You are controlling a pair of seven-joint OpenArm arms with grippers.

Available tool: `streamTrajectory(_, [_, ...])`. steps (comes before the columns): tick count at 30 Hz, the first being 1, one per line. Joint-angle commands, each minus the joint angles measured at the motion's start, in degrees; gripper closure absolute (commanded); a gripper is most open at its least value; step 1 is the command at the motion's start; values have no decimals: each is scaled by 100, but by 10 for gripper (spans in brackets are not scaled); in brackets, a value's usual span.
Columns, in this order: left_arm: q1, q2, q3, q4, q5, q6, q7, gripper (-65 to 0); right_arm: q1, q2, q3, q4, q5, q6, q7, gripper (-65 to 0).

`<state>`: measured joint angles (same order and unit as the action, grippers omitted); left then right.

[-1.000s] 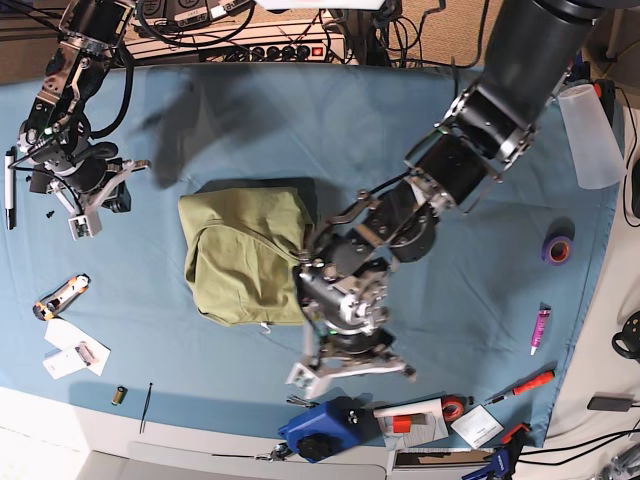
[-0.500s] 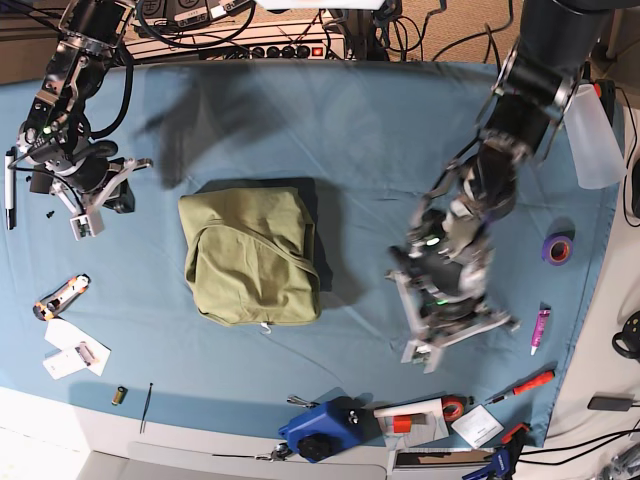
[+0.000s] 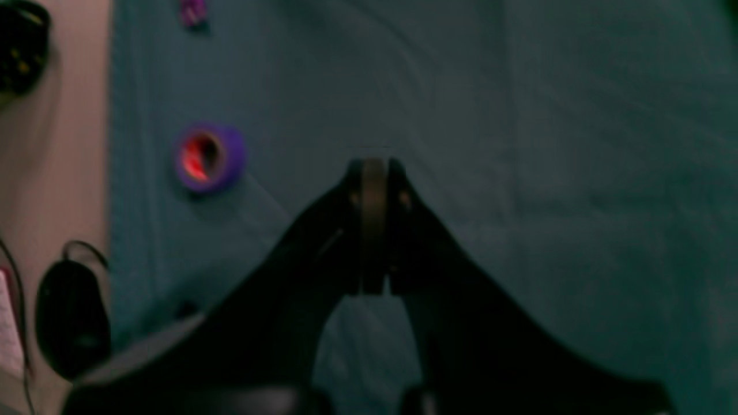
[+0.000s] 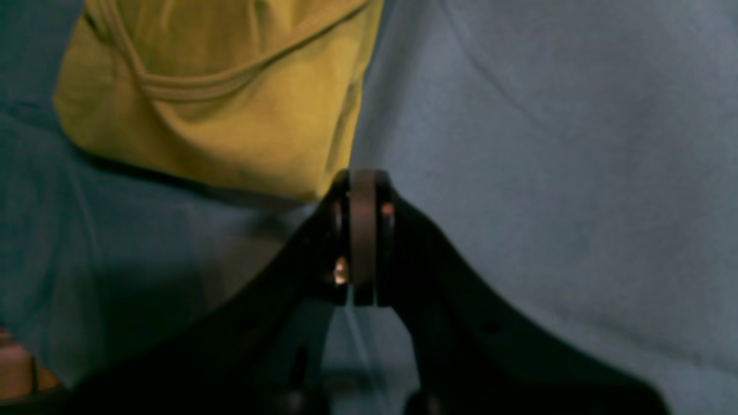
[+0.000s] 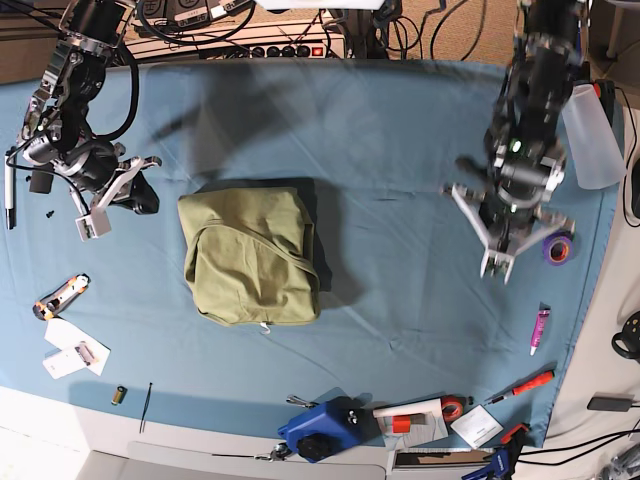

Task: Layout the t-shirt on the table in an organized manner, then fold the t-shirt properly

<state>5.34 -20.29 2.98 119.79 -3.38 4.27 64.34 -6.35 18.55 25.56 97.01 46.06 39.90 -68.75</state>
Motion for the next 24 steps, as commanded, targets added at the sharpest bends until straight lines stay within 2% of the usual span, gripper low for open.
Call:
streamTrajectory(1, [96,-52,-146,192,2,9,-94,0,63,98,37,116,221,10,42,0])
streamTrajectory(4, [616,-52,-455,393,-52,-133,-92,0,-15,98,37,238,485,10,-122,0])
streamTrajectory(9, [1360,-52,-859,426,-96,-138,-144,0,-332,98,39,761,494,10,-269,0])
streamTrajectory(14, [1989,-52,-1198,435,-96,-282,-284,0,-922,98,44,1419,492,10,-334,0])
streamTrajectory(24, [3224,-50,-1753,1097,-442,-286,-262,0,-2124,98,42,2120,501,10,-507,0])
